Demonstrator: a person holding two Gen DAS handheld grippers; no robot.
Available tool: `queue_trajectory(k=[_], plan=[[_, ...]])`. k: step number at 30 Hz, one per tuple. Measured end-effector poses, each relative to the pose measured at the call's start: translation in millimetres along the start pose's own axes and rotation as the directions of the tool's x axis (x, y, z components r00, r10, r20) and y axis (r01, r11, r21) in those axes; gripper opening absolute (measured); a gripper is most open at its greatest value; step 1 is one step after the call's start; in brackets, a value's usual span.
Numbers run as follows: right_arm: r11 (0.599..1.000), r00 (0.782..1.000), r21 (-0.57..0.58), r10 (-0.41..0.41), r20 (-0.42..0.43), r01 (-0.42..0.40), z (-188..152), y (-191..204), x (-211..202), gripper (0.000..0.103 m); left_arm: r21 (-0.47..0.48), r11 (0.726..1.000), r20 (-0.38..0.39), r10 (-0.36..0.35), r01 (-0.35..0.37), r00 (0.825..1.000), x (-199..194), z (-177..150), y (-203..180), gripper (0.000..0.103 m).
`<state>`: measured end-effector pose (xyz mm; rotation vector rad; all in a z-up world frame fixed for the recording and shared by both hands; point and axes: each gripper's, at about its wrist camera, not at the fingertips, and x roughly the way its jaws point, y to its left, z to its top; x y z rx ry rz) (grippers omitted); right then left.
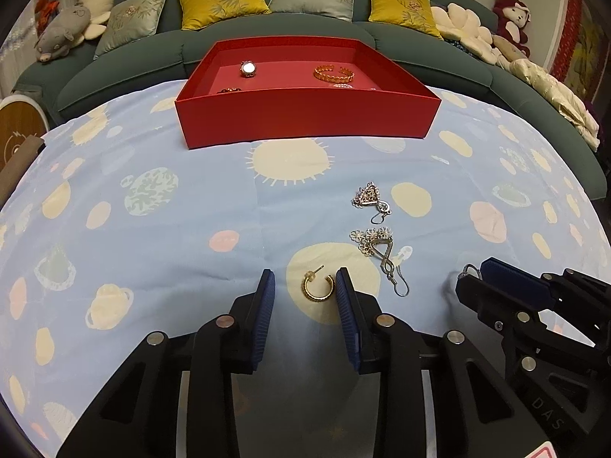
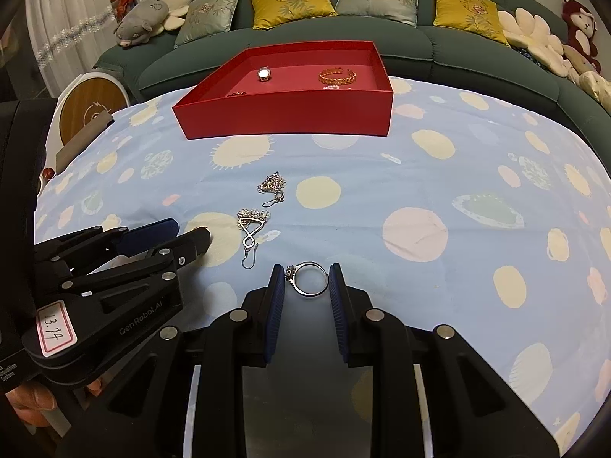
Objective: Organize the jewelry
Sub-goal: 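Grasp the second gold hoop earring with the left tool while the right tool holds the ring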
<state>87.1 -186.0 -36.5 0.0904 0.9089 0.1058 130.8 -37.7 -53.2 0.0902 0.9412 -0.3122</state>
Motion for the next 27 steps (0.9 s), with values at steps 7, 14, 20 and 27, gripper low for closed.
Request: queue_trajectory(k=[7,14,20,27], plan=[[1.0,1.0,0.003,0.004,0.006,-0.004,1.0,0.3,-2.2,0.023,0.01,1.0,0.006,-0.002,0.002,1.0,-2.6,0.0,-0.8,0.015],[1.0,0.999,0.01,0.014,0.035,-0.014,9.3,2.2,-9.8,0.023,-0.009,1.0,0.042,-0.013,0.014,0.999,-19.6,7.6,5.0,0.015],[1.0,0.998,0.016,0.023,0.058,-0.024,18.9,6.1,-14.3,0.023,-0.03,0.999,0.074,-0.021,0.023,0.997,-33.4,16.6,12.4,0.015],[0.999,0.996,0.012,0.035,0.079,-0.036,26.8,15.6,-19.9,0.023,-0.052,0.998,0.095,-0.017,0.022,0.995,-43.7,22.4,19.8,0.015]])
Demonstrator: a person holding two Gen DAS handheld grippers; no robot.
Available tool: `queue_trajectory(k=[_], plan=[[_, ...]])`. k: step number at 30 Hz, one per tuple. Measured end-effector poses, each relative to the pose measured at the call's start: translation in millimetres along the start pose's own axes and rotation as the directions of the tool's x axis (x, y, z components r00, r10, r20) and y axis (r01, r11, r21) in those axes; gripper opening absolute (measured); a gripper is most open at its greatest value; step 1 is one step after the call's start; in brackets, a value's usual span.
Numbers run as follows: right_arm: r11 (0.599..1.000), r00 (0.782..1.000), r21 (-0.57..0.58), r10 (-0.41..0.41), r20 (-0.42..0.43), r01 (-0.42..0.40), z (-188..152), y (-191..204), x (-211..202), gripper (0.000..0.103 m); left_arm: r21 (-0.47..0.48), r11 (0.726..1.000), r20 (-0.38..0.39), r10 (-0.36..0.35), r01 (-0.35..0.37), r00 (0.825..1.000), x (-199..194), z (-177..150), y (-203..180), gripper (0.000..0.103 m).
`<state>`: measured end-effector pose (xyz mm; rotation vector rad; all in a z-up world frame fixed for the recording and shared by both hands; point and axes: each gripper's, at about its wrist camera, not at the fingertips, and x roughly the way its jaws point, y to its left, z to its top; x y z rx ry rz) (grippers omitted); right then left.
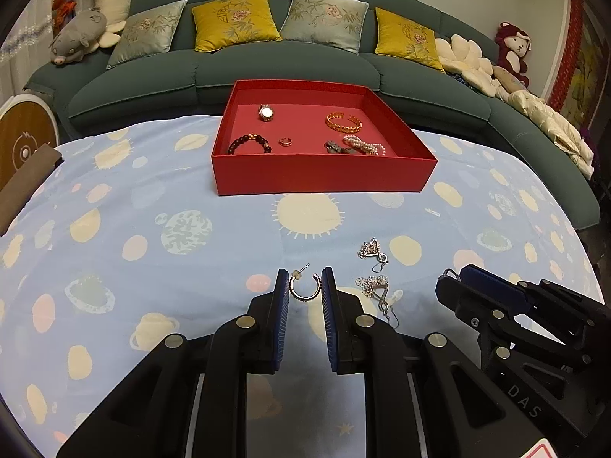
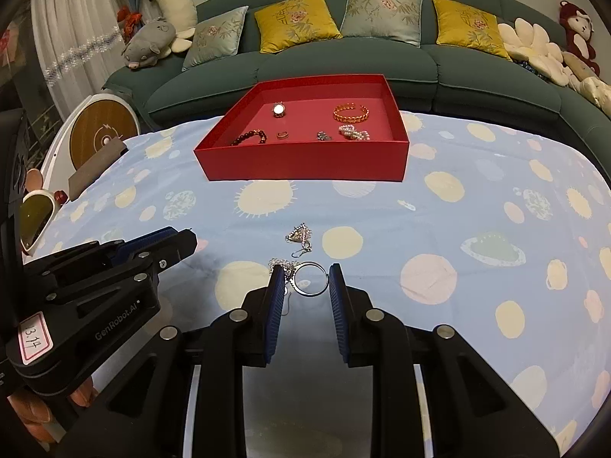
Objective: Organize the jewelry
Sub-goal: 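Grasp the second gold hoop earring with the left tool while the right tool holds the ring, then carry the ring and earring into the red tray and open both tools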
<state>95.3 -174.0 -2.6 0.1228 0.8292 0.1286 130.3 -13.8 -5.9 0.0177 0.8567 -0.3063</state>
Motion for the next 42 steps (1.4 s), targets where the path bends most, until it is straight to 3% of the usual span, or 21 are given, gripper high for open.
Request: queue_trajectory(k=[35,42], plan=[[0.999,0.998,-0.005,0.038,0.058,-0.038,23.5,24.2,-12.5,0.023,-0.071,0.997,0.049,0.001,0.002,0.999,-20.7,20.3,12.4,0.015],[1.0,0.996,-0.01,0.025,0.087,-0.024,41.2,17.7,-20.1,0.023,-0.057,0.998,0.089,0.017,-0.012,0.996,-30.4,40.5,20.0,0.015]])
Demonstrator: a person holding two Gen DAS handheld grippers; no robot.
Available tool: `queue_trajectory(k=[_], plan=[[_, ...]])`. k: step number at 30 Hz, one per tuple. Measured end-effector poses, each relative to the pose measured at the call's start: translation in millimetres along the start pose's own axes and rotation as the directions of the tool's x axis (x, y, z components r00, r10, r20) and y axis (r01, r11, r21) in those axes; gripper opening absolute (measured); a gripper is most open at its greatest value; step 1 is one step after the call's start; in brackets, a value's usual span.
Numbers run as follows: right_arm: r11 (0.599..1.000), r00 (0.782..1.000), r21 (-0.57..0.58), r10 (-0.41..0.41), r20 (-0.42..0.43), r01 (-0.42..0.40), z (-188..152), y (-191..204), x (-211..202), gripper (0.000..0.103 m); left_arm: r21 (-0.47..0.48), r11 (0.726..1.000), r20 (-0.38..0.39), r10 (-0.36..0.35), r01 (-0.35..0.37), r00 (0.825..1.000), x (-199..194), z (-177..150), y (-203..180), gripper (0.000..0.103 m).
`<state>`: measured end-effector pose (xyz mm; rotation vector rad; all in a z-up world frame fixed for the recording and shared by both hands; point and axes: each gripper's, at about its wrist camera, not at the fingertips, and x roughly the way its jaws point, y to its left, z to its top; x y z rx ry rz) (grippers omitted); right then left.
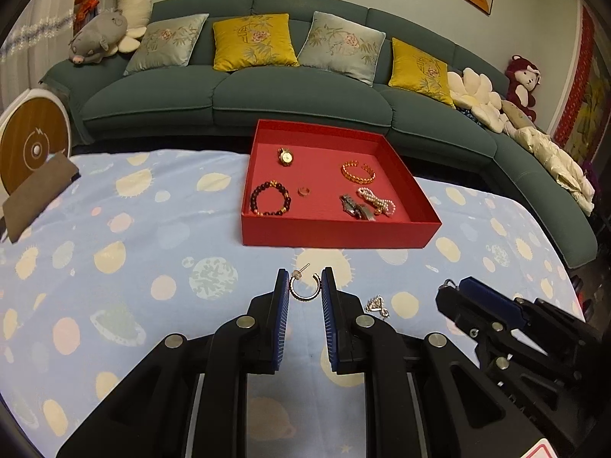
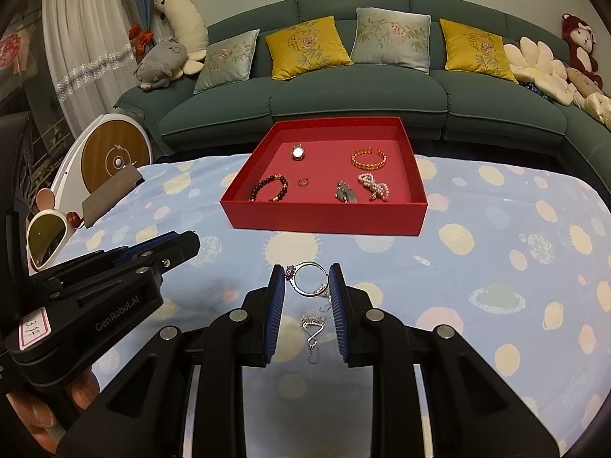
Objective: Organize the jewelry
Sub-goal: 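Carry the ring and earring into the red tray and open both tools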
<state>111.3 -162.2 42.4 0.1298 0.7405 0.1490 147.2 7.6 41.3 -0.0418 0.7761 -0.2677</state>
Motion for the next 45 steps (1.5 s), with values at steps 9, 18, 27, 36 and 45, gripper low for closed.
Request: queue_trajectory(k=[9,18,27,36,45], plan=[[0.999,0.998,0.0,-0.043,0.037,0.043,55.5,-35.3,13.0,0.023,0.022,0.997,0.073,0.075,-0.077,0.995,6.4,50.7,16.9,0.015],[0.998,0.997,-0.011,-0.062,0.053,0.063,103.9,-45.8,59.8,0.023,0.033,0.993,0.091,0.108,-0.112,0.99,52.6,104.7,18.4,0.015],[0.998,0.998,0.014,-0.06,0.022,0.06,129.8,-54.0,117.2,0.023,0.031,0.99,0.041,0.134,-0.136,0.99,117.0,128.1,18.5,0.015],[0.998,0.998,0.033,-0.043,-0.054,0.045,137.9,-60.6,167.2,0.023,-0.002,0.99,-0.037,0.143,-0.143,0.989,169.3,136.2,22.8,0.015],[0.999,0.993,0.035,-0.031,-0.113,0.036,135.5,-59.5,201.8,0.023,0.008,0.986,-0.077,0.167,-0.167,0.983,200.0,140.1,20.4,0.015]])
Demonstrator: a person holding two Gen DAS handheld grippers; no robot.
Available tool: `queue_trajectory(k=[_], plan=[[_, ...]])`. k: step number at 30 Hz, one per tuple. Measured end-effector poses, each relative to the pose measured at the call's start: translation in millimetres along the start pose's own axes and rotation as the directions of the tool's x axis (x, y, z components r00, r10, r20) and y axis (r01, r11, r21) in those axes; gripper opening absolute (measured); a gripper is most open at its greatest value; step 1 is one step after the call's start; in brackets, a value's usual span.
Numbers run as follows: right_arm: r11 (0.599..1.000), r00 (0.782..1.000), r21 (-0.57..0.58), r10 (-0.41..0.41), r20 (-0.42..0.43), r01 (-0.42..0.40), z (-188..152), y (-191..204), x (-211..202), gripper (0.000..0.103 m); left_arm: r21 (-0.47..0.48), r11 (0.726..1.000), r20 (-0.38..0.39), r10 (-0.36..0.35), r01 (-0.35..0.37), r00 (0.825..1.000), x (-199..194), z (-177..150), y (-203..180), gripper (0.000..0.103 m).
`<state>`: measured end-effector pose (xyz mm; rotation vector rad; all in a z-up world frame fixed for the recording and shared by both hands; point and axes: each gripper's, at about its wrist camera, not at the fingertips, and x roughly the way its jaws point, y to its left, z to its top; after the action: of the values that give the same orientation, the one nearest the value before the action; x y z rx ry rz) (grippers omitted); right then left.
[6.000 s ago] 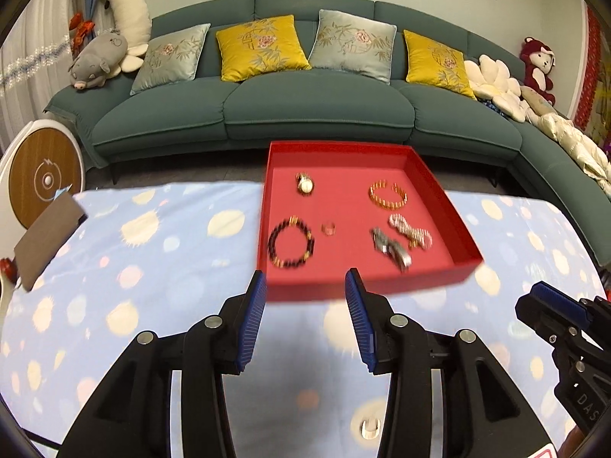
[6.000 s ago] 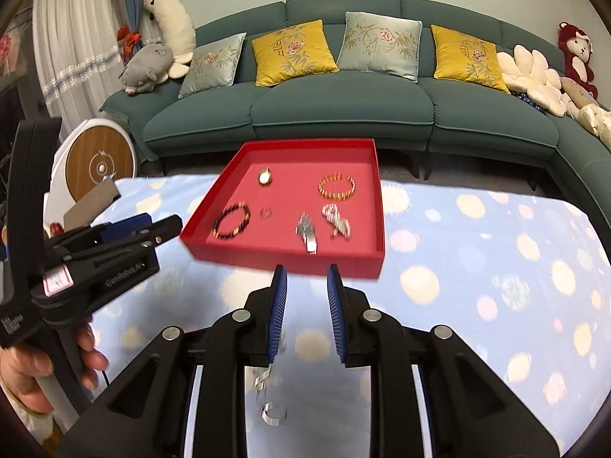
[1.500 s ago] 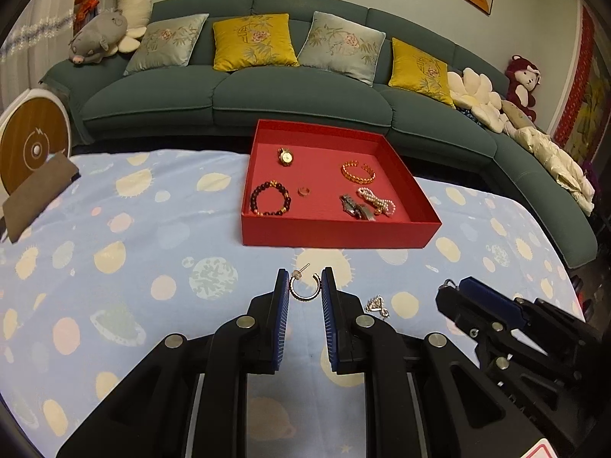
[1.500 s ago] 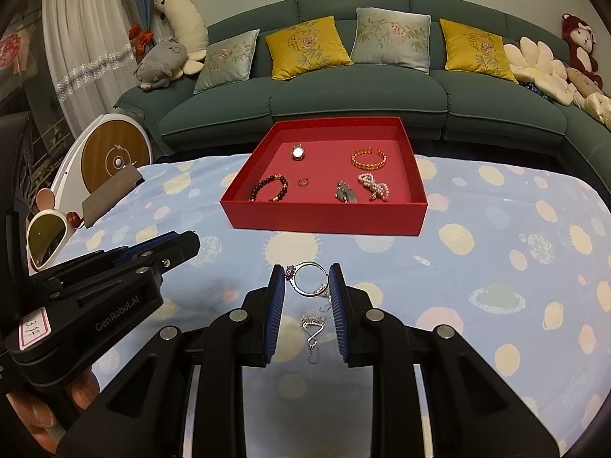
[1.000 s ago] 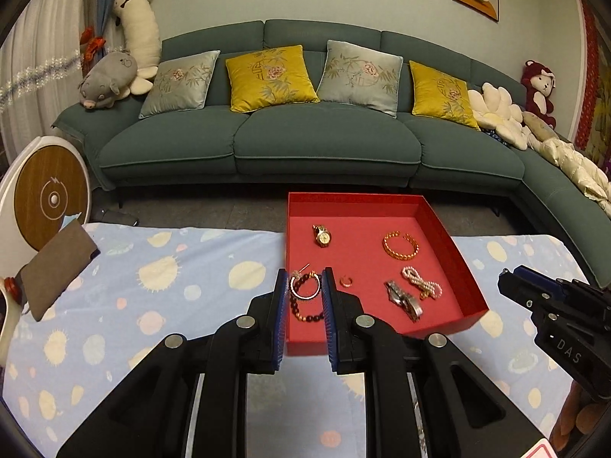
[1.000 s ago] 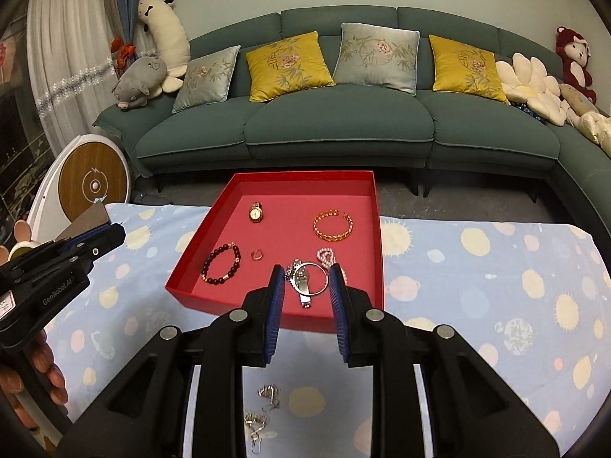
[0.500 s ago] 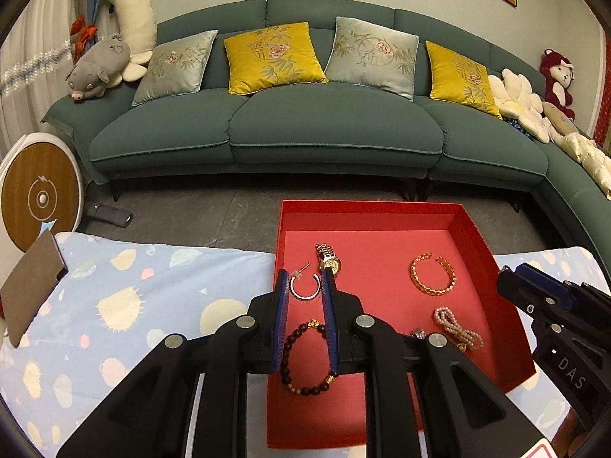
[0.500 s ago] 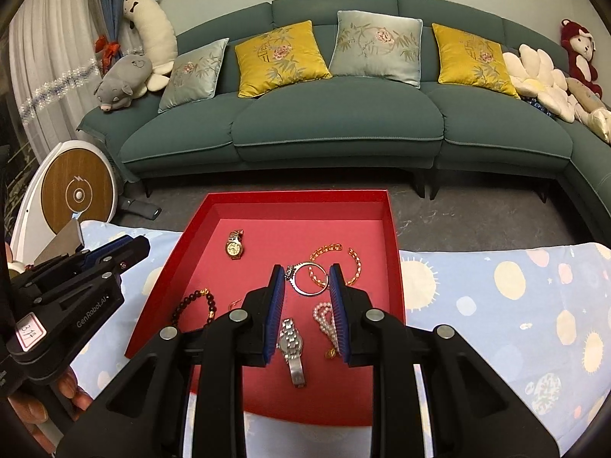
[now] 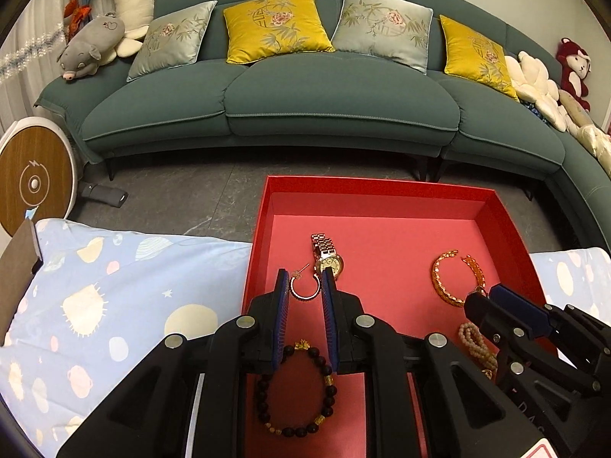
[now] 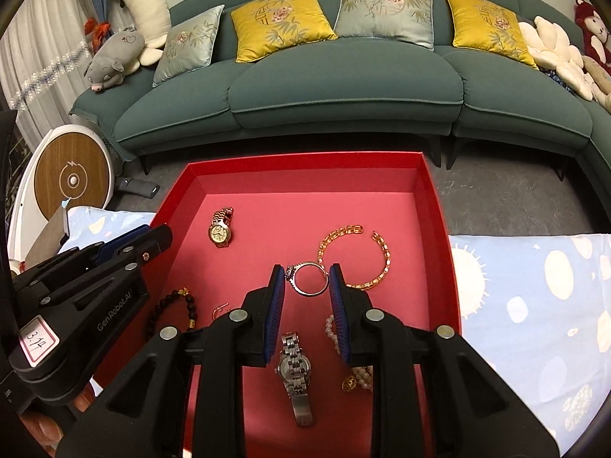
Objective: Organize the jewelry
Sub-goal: 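Carry the ring and earring into the red tray and open both tools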
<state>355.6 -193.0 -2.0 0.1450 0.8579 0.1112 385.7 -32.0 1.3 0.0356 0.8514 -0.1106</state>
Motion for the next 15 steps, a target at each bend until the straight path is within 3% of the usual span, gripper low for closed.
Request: queue_trajectory(k=[15], plan=[[1.0,1.0,-0.022,-0.003,-0.026,0.002,-5.5,-0.1,19.1,0.024,0.002,1.0,-0.005,0.026,-0.026,1.0,15.7,-3.0,-2.6,0.017]])
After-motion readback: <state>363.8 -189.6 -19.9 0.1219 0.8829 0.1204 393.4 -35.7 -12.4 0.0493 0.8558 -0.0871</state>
